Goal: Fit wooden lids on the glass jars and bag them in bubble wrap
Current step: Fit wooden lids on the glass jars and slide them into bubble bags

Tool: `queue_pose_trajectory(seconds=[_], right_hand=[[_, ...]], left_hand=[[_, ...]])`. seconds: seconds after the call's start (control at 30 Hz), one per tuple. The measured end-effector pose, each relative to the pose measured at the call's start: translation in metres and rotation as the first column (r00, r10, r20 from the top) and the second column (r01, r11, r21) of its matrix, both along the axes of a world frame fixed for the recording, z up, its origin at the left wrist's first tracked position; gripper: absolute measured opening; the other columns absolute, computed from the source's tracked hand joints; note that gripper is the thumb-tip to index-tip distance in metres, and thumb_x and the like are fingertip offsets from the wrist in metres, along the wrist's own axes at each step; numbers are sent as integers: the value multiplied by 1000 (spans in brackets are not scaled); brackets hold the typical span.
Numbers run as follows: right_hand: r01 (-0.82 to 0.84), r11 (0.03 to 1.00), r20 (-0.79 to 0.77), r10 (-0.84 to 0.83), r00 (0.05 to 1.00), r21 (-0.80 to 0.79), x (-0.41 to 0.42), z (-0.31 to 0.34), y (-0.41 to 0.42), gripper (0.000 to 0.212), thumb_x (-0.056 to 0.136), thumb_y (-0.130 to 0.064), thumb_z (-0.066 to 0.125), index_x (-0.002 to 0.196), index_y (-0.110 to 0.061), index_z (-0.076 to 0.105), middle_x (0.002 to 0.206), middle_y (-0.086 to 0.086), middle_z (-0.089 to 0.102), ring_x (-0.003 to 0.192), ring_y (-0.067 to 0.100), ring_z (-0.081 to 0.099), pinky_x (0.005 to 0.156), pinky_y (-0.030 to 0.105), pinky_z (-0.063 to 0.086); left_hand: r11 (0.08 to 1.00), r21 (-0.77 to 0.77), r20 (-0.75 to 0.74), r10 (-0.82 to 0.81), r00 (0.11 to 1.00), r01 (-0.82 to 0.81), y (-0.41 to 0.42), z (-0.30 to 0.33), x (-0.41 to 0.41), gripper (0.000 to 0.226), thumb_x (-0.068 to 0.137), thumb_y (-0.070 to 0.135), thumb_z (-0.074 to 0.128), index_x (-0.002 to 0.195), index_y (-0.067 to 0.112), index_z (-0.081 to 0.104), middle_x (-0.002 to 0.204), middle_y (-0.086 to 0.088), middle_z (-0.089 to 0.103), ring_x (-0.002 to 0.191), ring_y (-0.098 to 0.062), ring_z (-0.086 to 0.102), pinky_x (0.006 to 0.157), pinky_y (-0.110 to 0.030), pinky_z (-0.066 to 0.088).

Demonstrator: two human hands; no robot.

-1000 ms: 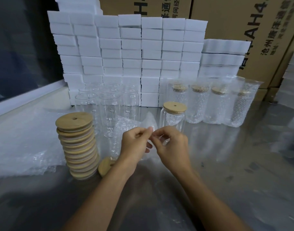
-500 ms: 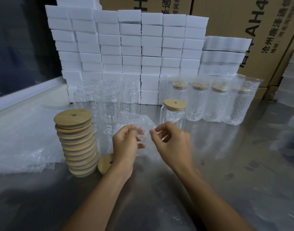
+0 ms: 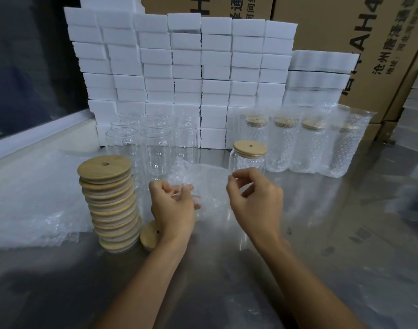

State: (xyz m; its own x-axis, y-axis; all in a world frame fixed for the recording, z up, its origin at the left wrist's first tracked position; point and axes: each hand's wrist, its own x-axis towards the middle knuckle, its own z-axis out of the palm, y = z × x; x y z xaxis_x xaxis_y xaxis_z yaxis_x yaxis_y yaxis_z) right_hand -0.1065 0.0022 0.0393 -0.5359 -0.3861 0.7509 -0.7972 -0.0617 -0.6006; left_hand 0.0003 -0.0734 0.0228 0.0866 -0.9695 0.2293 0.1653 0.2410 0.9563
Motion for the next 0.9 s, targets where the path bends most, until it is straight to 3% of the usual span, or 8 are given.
queue_pose_trajectory(seconds=[0.2,0.27,0.37,0.47,0.57,0.67,0.77,0.9], right_hand=[[79,969,132,-49,990,-232,-9,1,0,29,89,-29,65,113,-13,59,100,-2,58,87,14,56,77,19,44],[69,981,197,-33,980,-180,-17,-4,-2,56,85,-35,72,131,-11,50,121,-1,50,110,16,51,95,24,43],[-83,996,364,65,929,35,-30,-16,-4,93,80,-39,83,153,-22,28,144,-3,45,135,13,43,113,36,38],[-232,961,486,131,864,152,-40,-26,-8,102,77,-40,86,157,-25,25,142,-3,52,129,13,50,104,35,44],[-157,968,473,47,880,196,-47,-32,-11,91,73,-41,87,149,-21,41,128,-2,57,113,13,55,92,29,44],[-137,990,527,98,844,34,-41,-23,-8,64,71,-43,88,124,-29,54,115,-2,61,98,5,60,82,20,48],[-249,915,610,398,685,-317,-27,6,0,62,63,-49,80,112,-20,58,99,-1,65,85,7,66,71,20,52],[-531,619,635,751,183,-579,-7,38,12,54,63,-49,75,98,-11,60,91,10,69,84,25,69,73,33,57]], left_hand=[[962,-272,160,42,986,3,5,-2,2,50,82,-20,46,60,23,55,89,3,68,70,-6,69,60,-27,53],[940,-340,233,57,971,26,8,-1,3,54,78,-25,42,65,21,68,94,-1,67,77,-1,65,69,-12,49],[926,-374,330,80,941,53,12,-1,3,48,81,-22,44,84,13,77,101,1,67,94,-11,65,83,-11,46],[921,-383,417,97,903,78,15,-1,4,35,85,-10,55,103,14,74,102,-1,69,81,-9,64,78,-14,44],[931,-342,470,51,881,128,16,-1,5,41,83,-2,63,118,18,67,98,-13,69,67,1,59,69,-2,38],[932,-331,497,38,867,149,17,0,5,48,81,-3,64,125,18,62,106,-12,68,85,-23,65,70,-6,39],[930,-336,504,42,863,150,16,0,6,53,78,-6,63,126,17,61,103,-18,67,84,-30,62,72,-10,36],[922,-342,538,34,843,181,17,-1,4,59,77,-7,62,131,16,57,118,-9,64,94,-32,63,82,-21,46]])
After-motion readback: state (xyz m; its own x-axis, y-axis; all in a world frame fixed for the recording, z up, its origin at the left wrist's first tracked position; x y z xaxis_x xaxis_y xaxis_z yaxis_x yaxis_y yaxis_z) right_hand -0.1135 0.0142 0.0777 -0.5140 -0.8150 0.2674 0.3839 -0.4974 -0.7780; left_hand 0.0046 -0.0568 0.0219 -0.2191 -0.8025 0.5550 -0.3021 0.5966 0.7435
